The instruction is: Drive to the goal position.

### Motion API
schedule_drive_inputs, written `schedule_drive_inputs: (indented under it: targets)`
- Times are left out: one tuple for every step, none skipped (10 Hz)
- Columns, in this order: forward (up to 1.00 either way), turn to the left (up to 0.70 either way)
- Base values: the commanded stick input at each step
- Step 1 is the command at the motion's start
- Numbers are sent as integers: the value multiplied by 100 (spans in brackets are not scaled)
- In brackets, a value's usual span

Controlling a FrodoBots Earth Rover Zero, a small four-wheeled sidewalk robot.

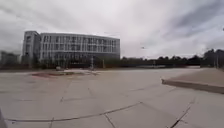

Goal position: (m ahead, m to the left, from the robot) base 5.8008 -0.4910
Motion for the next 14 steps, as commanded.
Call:
schedule_drive_inputs:
  targets:
    - [100,0]
    - [100,0]
    - [100,-2]
    - [100,-15]
    - [100,-26]
    - [100,-33]
    - [100,-18]
    - [100,0]
    - [100,0]
    - [100,0]
    - [100,0]
    - [100,0]
    - [100,-2]
    - [100,-25]
